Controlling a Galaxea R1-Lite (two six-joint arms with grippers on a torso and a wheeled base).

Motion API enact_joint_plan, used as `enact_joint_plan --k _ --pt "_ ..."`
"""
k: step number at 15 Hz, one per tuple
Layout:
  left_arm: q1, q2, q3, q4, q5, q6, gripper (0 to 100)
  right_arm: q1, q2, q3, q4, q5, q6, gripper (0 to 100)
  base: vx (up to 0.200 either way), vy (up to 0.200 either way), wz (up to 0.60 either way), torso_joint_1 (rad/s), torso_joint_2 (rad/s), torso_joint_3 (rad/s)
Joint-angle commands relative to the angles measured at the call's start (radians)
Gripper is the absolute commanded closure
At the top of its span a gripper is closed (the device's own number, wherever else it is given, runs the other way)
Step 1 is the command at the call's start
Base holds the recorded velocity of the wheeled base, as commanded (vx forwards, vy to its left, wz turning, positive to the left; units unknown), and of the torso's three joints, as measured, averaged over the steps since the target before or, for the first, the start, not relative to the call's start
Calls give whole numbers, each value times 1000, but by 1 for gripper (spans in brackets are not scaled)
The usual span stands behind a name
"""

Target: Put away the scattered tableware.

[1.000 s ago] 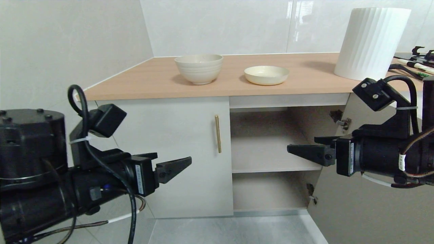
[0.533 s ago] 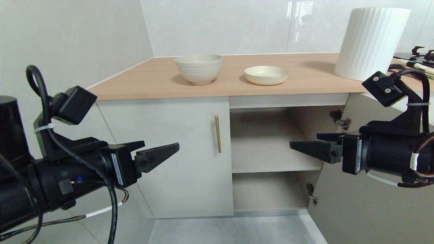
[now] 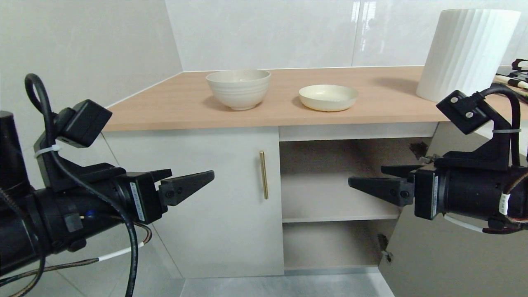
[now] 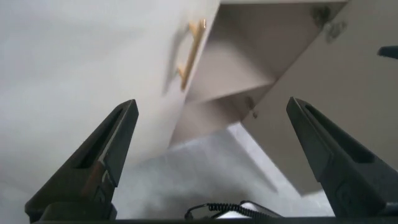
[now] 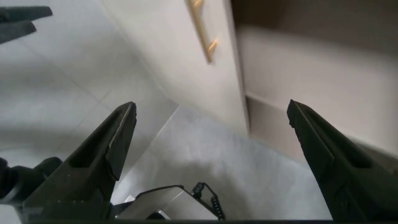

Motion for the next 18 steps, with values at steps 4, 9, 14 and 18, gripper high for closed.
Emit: enact_joint_plan --k 4,9,14,18 --pt "4 -13 1 -4 -2 0 0 2 -17 -1 0 2 8 0 50 0 0 2 1 -1" --pt "4 -31 0 -4 -2 1 0 18 -28 13 0 3 2 0 0 0 0 0 -11 -8" --pt "4 -26 0 -4 -2 1 0 20 -29 13 2 3 1 0 0 0 0 41 -299 -307" --pt "4 -25 0 -4 -3 1 0 20 -29 13 0 3 1 0 0 0 0 90 -507 -338"
